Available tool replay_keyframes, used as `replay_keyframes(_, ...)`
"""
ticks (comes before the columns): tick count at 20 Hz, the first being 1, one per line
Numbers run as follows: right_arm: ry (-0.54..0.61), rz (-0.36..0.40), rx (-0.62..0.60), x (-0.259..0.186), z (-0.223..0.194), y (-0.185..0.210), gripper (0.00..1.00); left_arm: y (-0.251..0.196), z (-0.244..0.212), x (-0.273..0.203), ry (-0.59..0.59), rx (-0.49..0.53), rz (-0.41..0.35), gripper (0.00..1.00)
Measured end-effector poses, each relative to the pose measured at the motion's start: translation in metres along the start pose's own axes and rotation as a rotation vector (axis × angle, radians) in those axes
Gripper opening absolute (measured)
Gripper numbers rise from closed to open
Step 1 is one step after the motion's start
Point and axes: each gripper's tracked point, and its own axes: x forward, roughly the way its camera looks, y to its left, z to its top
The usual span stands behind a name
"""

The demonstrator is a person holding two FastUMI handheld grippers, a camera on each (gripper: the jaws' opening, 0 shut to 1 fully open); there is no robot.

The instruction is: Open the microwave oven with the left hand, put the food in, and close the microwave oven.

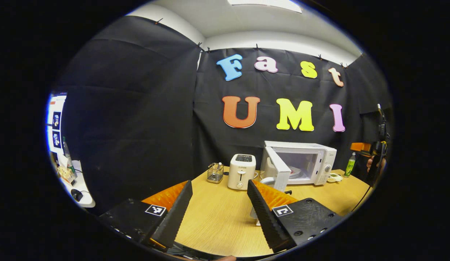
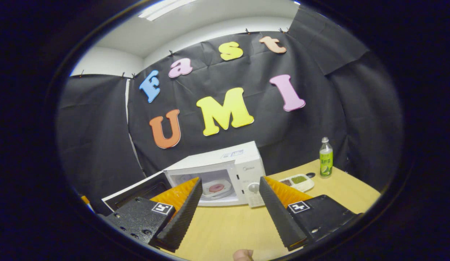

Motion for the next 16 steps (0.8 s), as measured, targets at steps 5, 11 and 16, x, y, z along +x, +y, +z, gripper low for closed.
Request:
replay_keyframes(5, -0.016, -0.059, -0.1, -0.04, 0.034, -0.041, 0.9, 0.006, -0.01, 0.033, 0.002, 0.003, -0.045, 0.82)
replay_keyframes(11, -0.011, -0.064, -0.146, -0.07, 0.045, -0.056, 0.91, -0.03, -0.03, 0.08, 0.014, 0.107, -0.156, 0.56)
replay_keyframes(16, -0.031, -0.086, -0.185, -0.084, 0.053, -0.073, 0.91, -0.027, -0.053, 0.122, 0.046, 0.156, -0.117, 0.04)
